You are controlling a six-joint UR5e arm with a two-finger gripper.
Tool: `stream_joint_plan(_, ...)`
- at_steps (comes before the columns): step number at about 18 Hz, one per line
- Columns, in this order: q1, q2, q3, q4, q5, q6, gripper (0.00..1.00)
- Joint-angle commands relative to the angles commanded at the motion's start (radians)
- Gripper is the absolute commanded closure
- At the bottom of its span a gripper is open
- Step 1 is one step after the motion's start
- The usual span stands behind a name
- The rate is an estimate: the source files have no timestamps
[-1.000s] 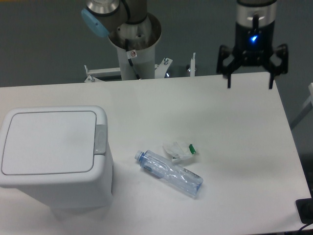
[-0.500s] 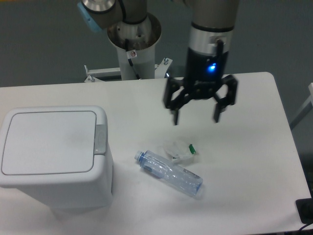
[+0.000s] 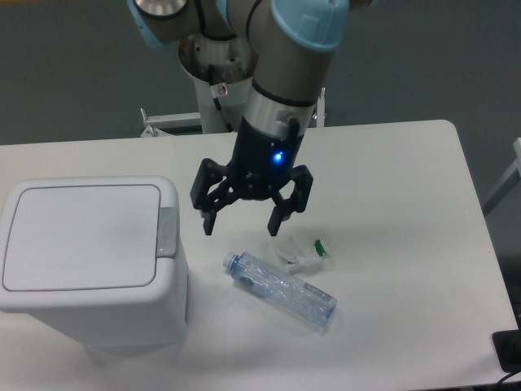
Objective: Open the trash can
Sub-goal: 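Lower the gripper fingers onto the lid's hinge tab, then push down on the tab to flip the lid open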
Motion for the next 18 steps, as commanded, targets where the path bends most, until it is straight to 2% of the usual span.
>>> stream_joint_plan(18,-0.037,-0.008,-0.037,0.011,0.002,0.012,0.00)
